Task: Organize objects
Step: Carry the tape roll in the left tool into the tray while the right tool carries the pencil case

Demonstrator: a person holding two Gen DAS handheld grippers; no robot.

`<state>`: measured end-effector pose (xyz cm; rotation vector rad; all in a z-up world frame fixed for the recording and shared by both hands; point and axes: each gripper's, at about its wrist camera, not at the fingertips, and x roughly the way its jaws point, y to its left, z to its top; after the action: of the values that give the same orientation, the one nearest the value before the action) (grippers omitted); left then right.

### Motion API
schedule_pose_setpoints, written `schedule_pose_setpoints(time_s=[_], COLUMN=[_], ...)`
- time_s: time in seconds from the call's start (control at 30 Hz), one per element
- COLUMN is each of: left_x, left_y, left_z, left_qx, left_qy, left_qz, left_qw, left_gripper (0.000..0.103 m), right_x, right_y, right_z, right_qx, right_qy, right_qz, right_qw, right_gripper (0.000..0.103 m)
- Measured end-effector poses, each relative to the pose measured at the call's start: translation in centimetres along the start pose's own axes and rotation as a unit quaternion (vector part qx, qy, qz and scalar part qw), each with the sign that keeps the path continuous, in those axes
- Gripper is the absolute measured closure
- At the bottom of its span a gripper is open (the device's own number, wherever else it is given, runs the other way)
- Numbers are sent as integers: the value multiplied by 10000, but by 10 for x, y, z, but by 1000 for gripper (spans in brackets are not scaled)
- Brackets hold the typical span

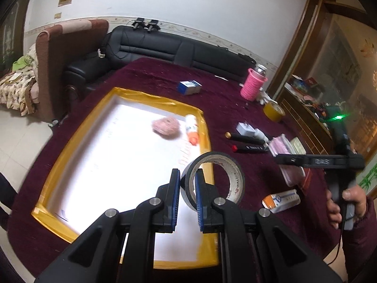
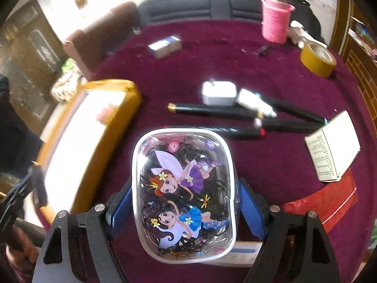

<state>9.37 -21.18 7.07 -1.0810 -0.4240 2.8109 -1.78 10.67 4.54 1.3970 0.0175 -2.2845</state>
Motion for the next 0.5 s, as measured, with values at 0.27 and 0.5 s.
schedule_pose_setpoints(time_s=[0.27, 0.5], left_x=[1, 36], left_y=[22, 42], left_z=[41, 70], left_qx=[396, 584], left_qy=[-195, -89], left_qz=[678, 1074], left_qw=[9967, 9925], left_gripper=[92, 92], right_x=[1, 28], right_y=[68, 127], right_z=[19, 33], right_qx=[-57, -242], right_qy=[-107, -52], right_qz=[930, 1236], right_qw=[9956, 9920], right_gripper=[16, 16])
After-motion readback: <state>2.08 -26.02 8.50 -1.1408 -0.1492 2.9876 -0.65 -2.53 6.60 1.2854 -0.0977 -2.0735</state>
